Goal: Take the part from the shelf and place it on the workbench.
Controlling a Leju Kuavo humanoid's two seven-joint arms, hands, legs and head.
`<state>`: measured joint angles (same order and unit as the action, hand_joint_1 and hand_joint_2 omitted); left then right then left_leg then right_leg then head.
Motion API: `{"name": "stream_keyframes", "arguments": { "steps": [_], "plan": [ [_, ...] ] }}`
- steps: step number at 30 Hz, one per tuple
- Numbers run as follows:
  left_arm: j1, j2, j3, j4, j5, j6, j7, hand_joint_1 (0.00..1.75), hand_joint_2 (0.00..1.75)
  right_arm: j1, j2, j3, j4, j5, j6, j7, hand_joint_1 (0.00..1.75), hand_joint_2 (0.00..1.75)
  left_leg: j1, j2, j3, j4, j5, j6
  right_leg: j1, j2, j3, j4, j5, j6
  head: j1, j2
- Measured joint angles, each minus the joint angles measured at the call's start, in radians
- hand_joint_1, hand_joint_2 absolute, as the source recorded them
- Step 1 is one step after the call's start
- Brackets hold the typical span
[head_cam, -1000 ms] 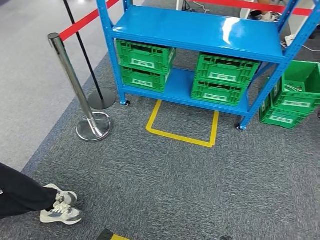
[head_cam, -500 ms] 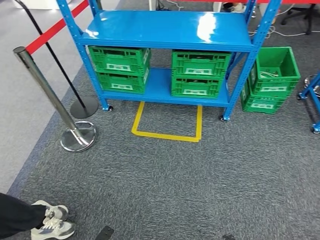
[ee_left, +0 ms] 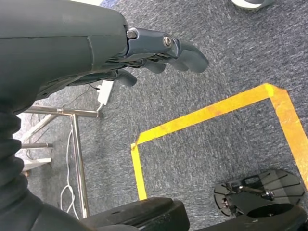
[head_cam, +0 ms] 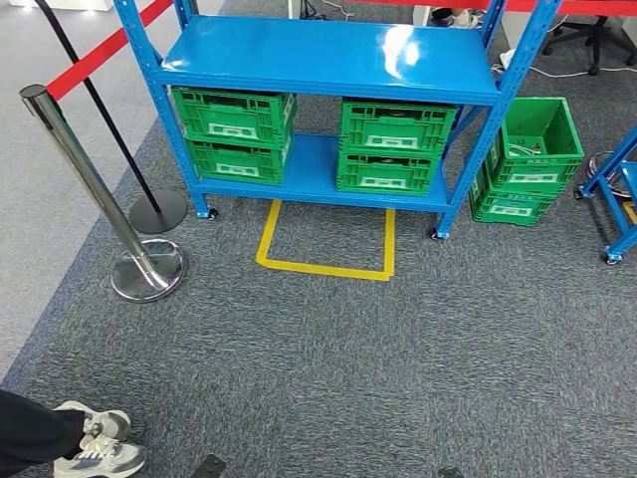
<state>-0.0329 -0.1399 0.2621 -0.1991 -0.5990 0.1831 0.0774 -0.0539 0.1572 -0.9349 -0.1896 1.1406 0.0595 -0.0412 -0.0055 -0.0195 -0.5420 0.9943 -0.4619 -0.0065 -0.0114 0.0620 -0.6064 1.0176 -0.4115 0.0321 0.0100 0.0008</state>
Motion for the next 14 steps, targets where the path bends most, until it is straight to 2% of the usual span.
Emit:
{"name": "stream_keyframes", "arguments": {
  "steps": [3,14],
  "plan": [
    [0.001,0.001,0.0,0.0,0.0,-0.004,0.0,0.0,0.0,0.0,0.0,0.0,0.0,0.0,0.0,0.0,0.0,0.0,0.0,0.0,0.0,0.0,0.0,0.001,0.0,0.0,0.0,0.0,0.0,0.003,0.0,0.0],
    [0.006,0.002,0.0,0.0,-0.005,-0.004,-0.004,0.0,0.0,0.0,0.0,0.0,0.0,0.0,-0.005,-0.001,0.0,0.0,0.003,0.0,-0.001,-0.001,0.002,0.0,0.002,0.0,-0.002,0.001,0.0,0.003,0.0,0.0]
  ]
}}
